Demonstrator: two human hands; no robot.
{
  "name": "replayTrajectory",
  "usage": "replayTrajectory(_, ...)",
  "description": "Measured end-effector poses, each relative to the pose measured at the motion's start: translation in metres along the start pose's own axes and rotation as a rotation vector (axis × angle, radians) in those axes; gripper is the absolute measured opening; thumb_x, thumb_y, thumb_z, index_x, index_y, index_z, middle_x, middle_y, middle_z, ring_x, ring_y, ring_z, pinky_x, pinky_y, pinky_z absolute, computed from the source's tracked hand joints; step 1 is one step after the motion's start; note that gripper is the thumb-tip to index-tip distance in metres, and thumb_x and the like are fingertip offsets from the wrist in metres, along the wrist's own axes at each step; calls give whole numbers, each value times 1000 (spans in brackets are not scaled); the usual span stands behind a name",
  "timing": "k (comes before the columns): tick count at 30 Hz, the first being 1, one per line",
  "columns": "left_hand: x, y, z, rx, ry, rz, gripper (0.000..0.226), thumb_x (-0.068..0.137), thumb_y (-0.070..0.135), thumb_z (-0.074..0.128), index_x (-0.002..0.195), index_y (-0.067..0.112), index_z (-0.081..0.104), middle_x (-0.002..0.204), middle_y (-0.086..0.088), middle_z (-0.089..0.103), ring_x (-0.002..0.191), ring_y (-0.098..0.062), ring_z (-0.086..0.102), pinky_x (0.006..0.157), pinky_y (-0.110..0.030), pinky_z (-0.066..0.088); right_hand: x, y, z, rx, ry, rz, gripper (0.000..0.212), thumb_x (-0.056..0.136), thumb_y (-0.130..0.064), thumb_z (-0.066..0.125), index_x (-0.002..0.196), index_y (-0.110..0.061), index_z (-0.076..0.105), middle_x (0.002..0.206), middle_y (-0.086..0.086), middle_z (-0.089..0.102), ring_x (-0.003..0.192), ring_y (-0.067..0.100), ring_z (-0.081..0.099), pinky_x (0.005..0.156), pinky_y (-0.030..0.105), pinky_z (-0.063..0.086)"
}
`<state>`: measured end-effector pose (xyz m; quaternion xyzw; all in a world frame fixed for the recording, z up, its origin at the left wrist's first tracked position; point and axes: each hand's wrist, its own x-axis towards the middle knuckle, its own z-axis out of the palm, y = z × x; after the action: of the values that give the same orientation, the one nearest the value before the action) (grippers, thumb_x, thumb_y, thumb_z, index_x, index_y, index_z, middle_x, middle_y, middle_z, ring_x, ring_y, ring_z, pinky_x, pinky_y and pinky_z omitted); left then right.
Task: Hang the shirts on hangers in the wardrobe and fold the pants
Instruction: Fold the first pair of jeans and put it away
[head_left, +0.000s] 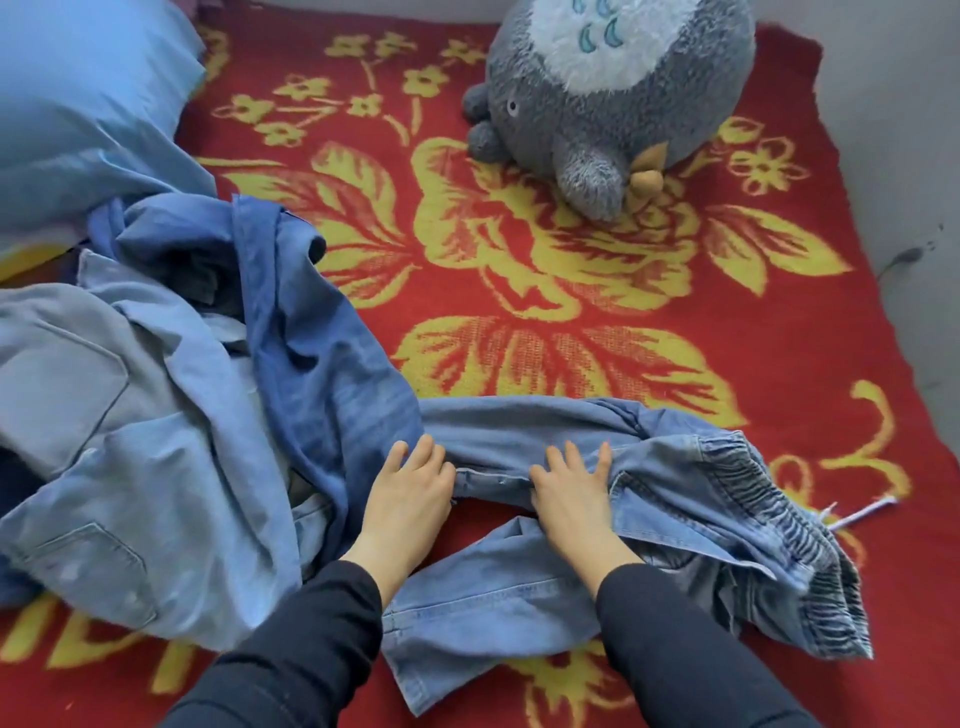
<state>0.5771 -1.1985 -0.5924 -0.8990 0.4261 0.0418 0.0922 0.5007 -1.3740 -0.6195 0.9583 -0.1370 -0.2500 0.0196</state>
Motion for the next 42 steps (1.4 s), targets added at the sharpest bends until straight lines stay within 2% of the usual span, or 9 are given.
replayTrajectory(8, -29, -45, -23, 205, -228, -170, 30, 94, 14, 36, 113, 16, 59, 117, -4, 53, 119, -26, 41, 93, -35, 31, -26, 28, -38, 538, 276, 320, 17, 96, -26, 34, 82, -17, 39, 73, 6, 53, 82, 31, 54, 85, 45, 34)
replayTrajectory(14, -44, -44, -52, 185, -385, -314, 31, 92, 16, 43, 119, 21, 58, 123, 2, 53, 123, -21, 38, 93, -34, 32, -64, 131, -95, 1087, 694, 968, 29, 97, -16, 37, 100, 5, 56, 109, 33, 60, 98, 44, 53, 76, 42, 29)
replayTrajectory(20, 16, 83, -98, -357, -177, -350, 30, 92, 23, 44, 121, 19, 52, 127, -2, 53, 123, -24, 40, 94, -40, 38, -135, 163, -69, 945, 224, 274, 10, 87, -18, 65, 85, -10, 60, 81, 6, 64, 81, 24, 57, 70, 31, 40)
replayTrajectory(26, 28, 204, -113, -641, 23, -89, 30, 92, 21, 49, 121, 20, 53, 122, 3, 53, 115, -22, 42, 88, -34, 37, -168, 225, -26, 968, 678, 714, 30, 81, -7, 58, 109, -14, 61, 104, 4, 62, 105, 29, 52, 89, 38, 39)
replayTrajectory(31, 48, 263, -111, -716, 123, 74, 53, 95, 30, 49, 145, 20, 37, 150, 4, 35, 137, -18, 29, 107, -34, 28, -180, 272, 38, 1086, 253, 903, 53, 85, -7, 53, 137, -12, 46, 138, 13, 51, 129, 33, 43, 104, 40, 36)
replayTrajectory(35, 80, 285, -101, -514, 21, 195, 71, 91, 28, 49, 153, 28, 15, 159, 8, 18, 145, -15, 14, 112, -37, 13, -173, 274, 76, 1090, -29, 805, 85, 76, -10, 62, 150, -32, 23, 158, -3, 20, 145, 26, 14, 111, 51, 22)
replayTrajectory(38, 95, 292, -95, -516, -222, 168, 78, 85, 23, 49, 151, 37, 12, 136, 4, 51, 128, -20, 41, 111, -45, 13, -169, 271, 93, 1032, -95, 704, 81, 78, -13, 62, 148, -35, 26, 160, -11, 6, 148, 20, -4, 112, 52, 14)
replayTrajectory(40, 100, 288, -99, -797, -498, 28, 81, 80, 36, 45, 150, 43, 4, 97, 4, 64, 97, -22, 56, 101, -45, 30, -174, 265, 96, 886, 69, 563, 66, 76, -9, 58, 136, -31, 43, 151, -7, 29, 146, 17, 11, 110, 46, 17)
replayTrajectory(42, 105, 286, -103, -1020, -683, -127, 88, 75, 61, 43, 150, 43, 0, 110, 2, 61, 101, -23, 56, 90, -41, 38, -184, 252, 93, 748, 306, 378, 49, 69, -5, 59, 114, -26, 56, 120, -6, 53, 127, 16, 42, 102, 39, 23)
